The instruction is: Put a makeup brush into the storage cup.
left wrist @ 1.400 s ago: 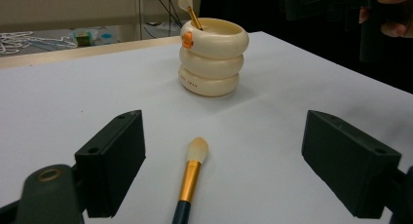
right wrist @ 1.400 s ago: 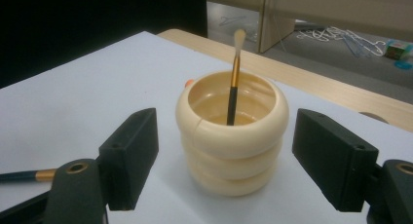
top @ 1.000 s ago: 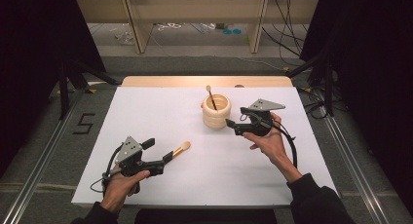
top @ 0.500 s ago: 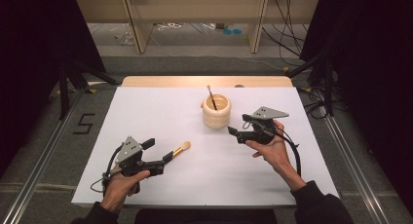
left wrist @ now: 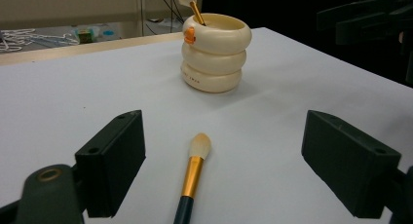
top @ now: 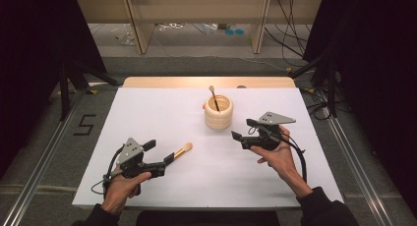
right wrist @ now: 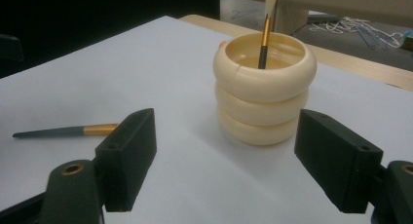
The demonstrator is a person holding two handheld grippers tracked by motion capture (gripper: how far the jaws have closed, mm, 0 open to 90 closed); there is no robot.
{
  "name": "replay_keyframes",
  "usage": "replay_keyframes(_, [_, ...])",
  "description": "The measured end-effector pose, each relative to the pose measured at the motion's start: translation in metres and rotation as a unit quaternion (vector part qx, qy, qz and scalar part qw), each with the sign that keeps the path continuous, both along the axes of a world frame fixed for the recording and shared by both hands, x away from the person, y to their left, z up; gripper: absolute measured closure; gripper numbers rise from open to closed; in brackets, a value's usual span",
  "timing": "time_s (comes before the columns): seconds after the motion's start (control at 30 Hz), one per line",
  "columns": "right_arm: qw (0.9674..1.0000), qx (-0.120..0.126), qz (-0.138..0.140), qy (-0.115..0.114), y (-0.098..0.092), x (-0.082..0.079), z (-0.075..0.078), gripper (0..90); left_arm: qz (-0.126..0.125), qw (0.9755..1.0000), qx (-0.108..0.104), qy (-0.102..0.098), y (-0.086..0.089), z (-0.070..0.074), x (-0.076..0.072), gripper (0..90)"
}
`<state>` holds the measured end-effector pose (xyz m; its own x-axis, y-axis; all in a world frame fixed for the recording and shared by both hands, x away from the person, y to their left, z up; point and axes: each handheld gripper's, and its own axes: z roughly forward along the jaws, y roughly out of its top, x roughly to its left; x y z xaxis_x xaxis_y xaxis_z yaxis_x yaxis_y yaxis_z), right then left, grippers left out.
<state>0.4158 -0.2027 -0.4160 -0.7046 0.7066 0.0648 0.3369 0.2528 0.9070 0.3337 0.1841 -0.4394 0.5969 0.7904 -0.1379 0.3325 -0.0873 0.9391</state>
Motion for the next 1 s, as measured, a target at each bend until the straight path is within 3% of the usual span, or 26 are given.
replay_keyframes(0.03, [1.0,0.003,0.001,-0.006,0.0,-0.001,-0.001,23.7,0.0,1.0,0.002,0.0,0.0,0.0,0.0,15.8])
replay_keyframes(0.1, [0.9999,-0.001,0.002,0.011,-0.001,-0.003,0.0,22.7,0.001,1.0,0.003,0.001,0.0,0.0,0.0,15.8])
replay_keyframes(0.23, [0.9999,-0.001,0.006,0.011,-0.002,-0.006,-0.004,22.0,0.008,0.9999,-0.004,0.006,-0.001,0.0,0.001,15.9])
replay_keyframes(0.37, [0.9999,-0.003,0.008,0.012,-0.005,-0.008,-0.006,20.9,-0.001,1.0,0.008,0.004,-0.003,-0.001,0.003,15.9])
replay_keyframes(0.5, [0.9998,0.004,0.011,0.016,-0.007,-0.01,-0.009,20.4,0.005,0.9999,0.003,0.008,-0.003,-0.001,0.004,16.0])
replay_keyframes(0.87, [0.9995,-0.001,0.011,0.031,-0.013,-0.019,-0.013,18.4,-0.006,0.9998,0.017,0.008,-0.007,-0.003,0.003,16.0])
replay_keyframes(1.0, [0.9995,-0.002,0.011,0.03,-0.016,-0.024,-0.015,18.1,0.0,0.9998,0.01,0.014,-0.008,-0.003,0.003,16.0])
